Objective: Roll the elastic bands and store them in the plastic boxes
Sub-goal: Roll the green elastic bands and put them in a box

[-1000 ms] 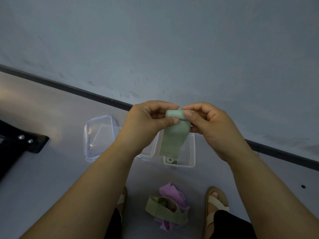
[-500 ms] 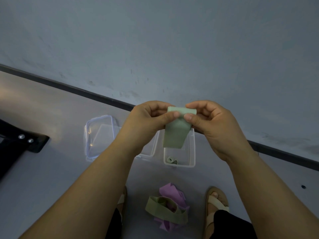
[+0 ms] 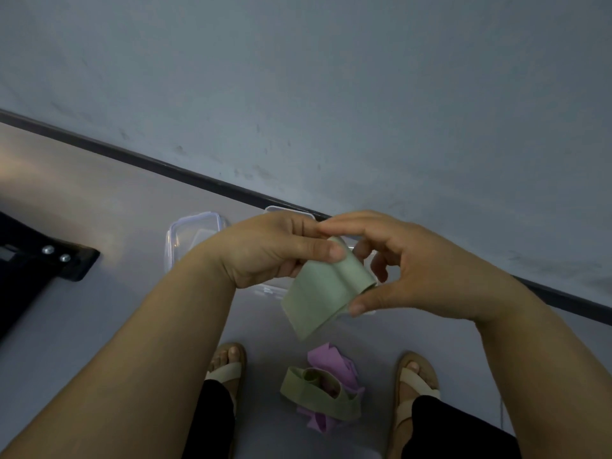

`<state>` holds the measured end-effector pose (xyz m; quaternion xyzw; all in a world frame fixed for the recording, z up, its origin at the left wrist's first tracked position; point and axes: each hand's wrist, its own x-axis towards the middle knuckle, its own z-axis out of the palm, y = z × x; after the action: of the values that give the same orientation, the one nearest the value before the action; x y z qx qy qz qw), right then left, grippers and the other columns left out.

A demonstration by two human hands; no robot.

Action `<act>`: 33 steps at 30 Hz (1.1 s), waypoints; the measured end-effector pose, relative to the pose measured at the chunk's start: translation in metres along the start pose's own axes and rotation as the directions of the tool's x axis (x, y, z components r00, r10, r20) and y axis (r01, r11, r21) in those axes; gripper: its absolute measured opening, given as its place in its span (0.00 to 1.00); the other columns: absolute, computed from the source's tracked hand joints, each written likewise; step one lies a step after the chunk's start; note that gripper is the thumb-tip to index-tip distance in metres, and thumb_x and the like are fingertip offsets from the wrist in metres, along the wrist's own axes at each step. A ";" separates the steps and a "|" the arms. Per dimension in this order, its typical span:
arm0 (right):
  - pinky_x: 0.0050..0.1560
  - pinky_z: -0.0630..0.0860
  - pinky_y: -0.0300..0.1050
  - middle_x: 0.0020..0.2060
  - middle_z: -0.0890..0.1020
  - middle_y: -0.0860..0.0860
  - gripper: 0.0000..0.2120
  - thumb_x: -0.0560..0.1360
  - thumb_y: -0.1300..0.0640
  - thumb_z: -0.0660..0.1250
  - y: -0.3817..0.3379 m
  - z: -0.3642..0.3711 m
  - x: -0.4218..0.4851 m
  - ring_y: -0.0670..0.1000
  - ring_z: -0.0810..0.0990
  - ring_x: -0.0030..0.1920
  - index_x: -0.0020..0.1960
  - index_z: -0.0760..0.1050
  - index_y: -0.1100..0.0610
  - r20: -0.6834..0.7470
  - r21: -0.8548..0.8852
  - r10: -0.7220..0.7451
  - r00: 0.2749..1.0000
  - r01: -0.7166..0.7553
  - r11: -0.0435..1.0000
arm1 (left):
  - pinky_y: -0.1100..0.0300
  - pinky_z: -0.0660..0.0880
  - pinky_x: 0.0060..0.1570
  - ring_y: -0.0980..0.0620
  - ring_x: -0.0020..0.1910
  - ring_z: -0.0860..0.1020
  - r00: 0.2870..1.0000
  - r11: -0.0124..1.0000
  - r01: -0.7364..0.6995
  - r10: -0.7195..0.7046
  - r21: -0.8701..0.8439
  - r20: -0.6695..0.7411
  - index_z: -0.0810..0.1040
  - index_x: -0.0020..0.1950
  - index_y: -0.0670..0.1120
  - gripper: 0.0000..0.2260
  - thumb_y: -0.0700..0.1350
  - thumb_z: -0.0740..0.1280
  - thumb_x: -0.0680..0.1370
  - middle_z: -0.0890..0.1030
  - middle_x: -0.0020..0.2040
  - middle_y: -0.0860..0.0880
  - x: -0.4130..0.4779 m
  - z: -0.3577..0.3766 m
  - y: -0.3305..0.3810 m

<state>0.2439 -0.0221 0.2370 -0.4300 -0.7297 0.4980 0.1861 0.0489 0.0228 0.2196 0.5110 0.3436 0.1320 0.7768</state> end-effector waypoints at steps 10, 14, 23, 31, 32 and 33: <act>0.40 0.73 0.33 0.48 0.75 0.33 0.28 0.59 0.51 0.78 -0.007 -0.001 -0.005 0.41 0.76 0.43 0.56 0.72 0.39 -0.012 -0.077 0.038 0.999 -0.039 0.996 | 0.65 0.77 0.40 0.55 0.39 0.82 0.994 0.999 0.031 -0.029 -0.018 0.102 0.85 0.39 0.48 0.09 0.48 0.73 0.62 0.84 0.39 0.50 0.003 0.005 -0.003; 0.37 0.73 0.37 0.35 0.78 0.41 0.29 0.54 0.44 0.75 -0.002 -0.002 -0.005 0.42 0.74 0.34 0.55 0.74 0.40 -0.070 0.058 0.098 0.993 -0.094 0.994 | 0.64 0.77 0.45 0.54 0.44 0.82 0.986 1.000 -0.007 0.010 -0.017 0.164 0.85 0.44 0.47 0.16 0.52 0.77 0.60 0.85 0.43 0.50 0.006 0.005 -0.005; 0.37 0.71 0.50 0.41 0.75 0.67 0.27 0.52 0.49 0.80 -0.005 -0.004 -0.003 0.64 0.71 0.35 0.49 0.77 0.38 -0.131 0.298 -0.011 0.991 0.050 0.953 | 0.65 0.78 0.41 0.55 0.41 0.83 0.961 0.972 -0.051 0.110 -0.229 0.253 0.85 0.46 0.44 0.14 0.46 0.76 0.63 0.85 0.42 0.50 0.005 0.009 -0.003; 0.41 0.76 0.51 0.40 0.75 0.53 0.29 0.58 0.50 0.79 0.004 -0.003 -0.001 0.58 0.73 0.41 0.55 0.73 0.34 -0.081 0.123 0.033 0.996 -0.022 0.992 | 0.65 0.78 0.35 0.54 0.35 0.83 1.000 0.983 -0.020 0.023 -0.181 0.013 0.85 0.36 0.44 0.09 0.46 0.71 0.59 0.84 0.36 0.47 0.003 0.015 -0.004; 0.42 0.76 0.50 0.43 0.76 0.51 0.30 0.57 0.49 0.80 0.003 -0.003 -0.001 0.57 0.74 0.42 0.55 0.72 0.34 -0.074 0.098 0.042 0.996 -0.035 0.995 | 0.65 0.78 0.35 0.54 0.35 0.83 1.000 0.985 -0.013 0.013 -0.170 -0.003 0.85 0.36 0.44 0.09 0.46 0.71 0.59 0.84 0.36 0.47 0.003 0.016 -0.003; 0.43 0.77 0.48 0.45 0.76 0.47 0.30 0.57 0.47 0.79 0.002 -0.002 -0.001 0.53 0.74 0.43 0.56 0.72 0.35 -0.068 0.077 0.047 0.997 -0.042 0.996 | 0.65 0.77 0.34 0.54 0.34 0.83 1.000 0.987 -0.007 0.005 -0.161 -0.017 0.85 0.35 0.44 0.09 0.46 0.71 0.59 0.84 0.35 0.47 0.003 0.016 -0.003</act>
<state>0.2470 -0.0215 0.2363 -0.4558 -0.6936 0.5141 0.2165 0.0609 0.0120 0.2200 0.4466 0.3366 0.1657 0.8123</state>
